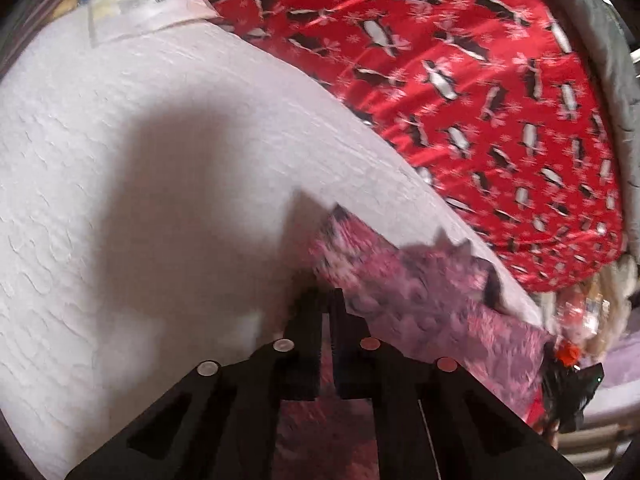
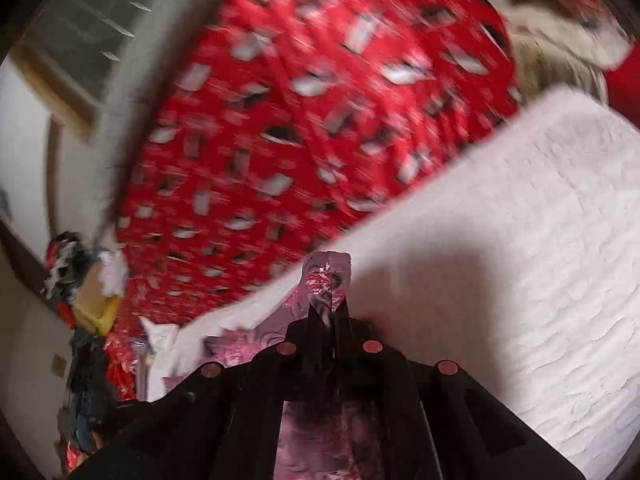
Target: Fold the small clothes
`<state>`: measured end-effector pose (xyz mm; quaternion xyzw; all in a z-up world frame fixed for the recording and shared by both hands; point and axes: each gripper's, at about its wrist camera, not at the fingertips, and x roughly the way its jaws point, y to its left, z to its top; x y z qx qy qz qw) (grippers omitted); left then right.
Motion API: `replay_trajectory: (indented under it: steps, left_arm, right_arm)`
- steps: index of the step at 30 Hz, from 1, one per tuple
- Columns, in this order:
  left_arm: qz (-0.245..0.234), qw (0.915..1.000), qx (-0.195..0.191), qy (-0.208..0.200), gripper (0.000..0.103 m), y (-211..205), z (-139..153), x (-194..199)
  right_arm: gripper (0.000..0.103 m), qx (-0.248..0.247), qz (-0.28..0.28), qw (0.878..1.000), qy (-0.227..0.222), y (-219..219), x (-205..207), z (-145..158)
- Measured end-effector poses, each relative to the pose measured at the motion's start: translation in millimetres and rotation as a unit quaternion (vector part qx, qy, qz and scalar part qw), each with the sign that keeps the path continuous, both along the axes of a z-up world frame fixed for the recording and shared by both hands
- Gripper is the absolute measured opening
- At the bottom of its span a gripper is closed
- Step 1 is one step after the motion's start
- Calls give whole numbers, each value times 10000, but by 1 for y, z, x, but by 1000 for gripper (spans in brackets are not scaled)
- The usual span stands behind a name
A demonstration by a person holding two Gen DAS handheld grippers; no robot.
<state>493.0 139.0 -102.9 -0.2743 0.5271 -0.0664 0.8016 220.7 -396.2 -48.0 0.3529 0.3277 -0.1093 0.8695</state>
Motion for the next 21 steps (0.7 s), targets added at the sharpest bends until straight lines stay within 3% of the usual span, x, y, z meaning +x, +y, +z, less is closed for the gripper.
replay_trajectory:
  steps: [2, 3, 4, 6, 8, 10, 12, 13, 14, 16, 19, 20, 21]
  left_arm:
    - [101, 9999, 98, 72, 2, -3, -5, -1]
    - [146, 9998, 67, 66, 2, -4, -4, -3]
    - [170, 9998, 74, -7, 2, -8, 0, -11]
    - [146, 9990, 131, -405, 2, -4, 23, -38]
    - [8, 9970, -83, -764, 2, -3, 40, -63]
    - [-205, 9941, -285, -1025, 2, -14, 51, -83]
    - [-477, 9933, -292, -1015, 3, -33, 49, -96]
    - [-627, 9934, -106, -955, 3, -45, 45, -98]
    - [-648, 9933, 202, -930, 3, -53, 41, -97]
    - [-776, 9908, 900, -642, 3, -73, 21, -96]
    - [-751, 9884, 1231, -482, 3, -82, 2, -95]
    - [-714, 9890, 1192, -506, 3, -82, 4, -96]
    - [-640, 9905, 1128, -458, 3, -80, 6, -97]
  right_arm:
    - [8, 130, 58, 9973, 719, -3, 11, -28]
    - [7, 87, 54, 9967, 809, -2, 10, -34]
    - [17, 37, 33, 9977, 681, 0, 6, -29]
    - [20, 13, 20, 9990, 445, 3, -7, -11]
    - [32, 90, 153, 9997, 172, 7, -25, -1]
    - [42, 112, 199, 9996, 175, 14, -42, -2]
    - [42, 290, 325, 9985, 343, 20, -53, -13]
    - [42, 365, 403, 9973, 484, 25, -58, -21]
    - [35, 358, 483, 9964, 606, 30, -61, -24]
    - [7, 45, 782, 9943, 728, 45, -67, -25]
    - [5, -246, 562, 9977, 288, 49, -86, -6]
    - [5, -172, 483, 9981, 352, 46, -88, -10]
    - [5, -146, 487, 9960, 735, 44, -87, -22]
